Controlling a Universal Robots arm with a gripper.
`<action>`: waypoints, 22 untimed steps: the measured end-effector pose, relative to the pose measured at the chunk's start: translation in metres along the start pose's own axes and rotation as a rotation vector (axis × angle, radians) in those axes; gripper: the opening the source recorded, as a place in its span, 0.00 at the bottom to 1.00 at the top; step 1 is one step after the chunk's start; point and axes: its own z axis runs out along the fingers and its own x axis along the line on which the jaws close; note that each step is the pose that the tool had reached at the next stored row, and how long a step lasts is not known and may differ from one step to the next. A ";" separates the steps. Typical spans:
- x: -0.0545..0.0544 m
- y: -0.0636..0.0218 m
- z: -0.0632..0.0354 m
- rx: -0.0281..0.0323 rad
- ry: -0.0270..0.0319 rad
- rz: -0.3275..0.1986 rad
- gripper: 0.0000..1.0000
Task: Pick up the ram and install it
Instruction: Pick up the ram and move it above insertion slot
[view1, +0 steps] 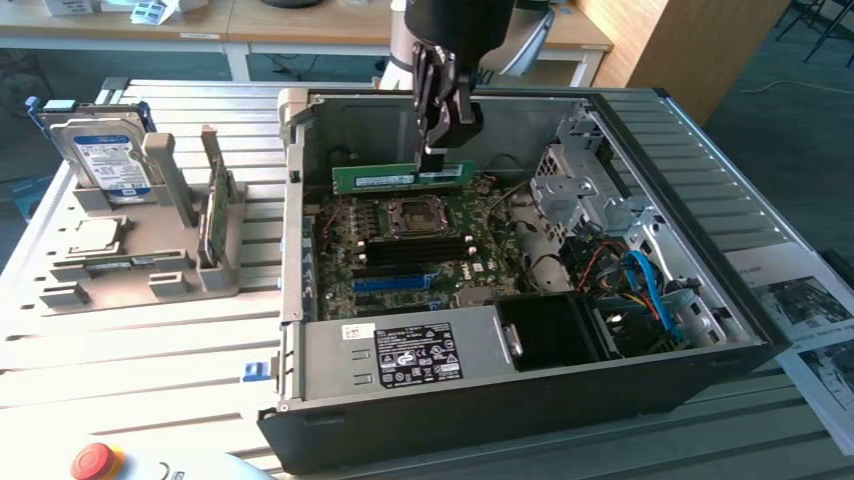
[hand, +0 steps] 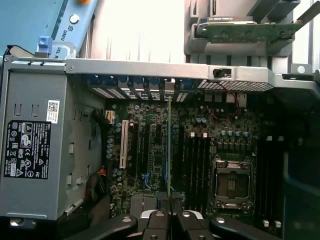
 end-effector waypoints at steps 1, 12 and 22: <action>0.000 -0.0017 -0.0001 0.0000 0.0000 0.000 0.12; 0.002 -0.0192 -0.0008 0.0000 0.0000 0.000 0.12; 0.003 -0.0283 -0.0012 0.0000 0.0000 0.000 0.12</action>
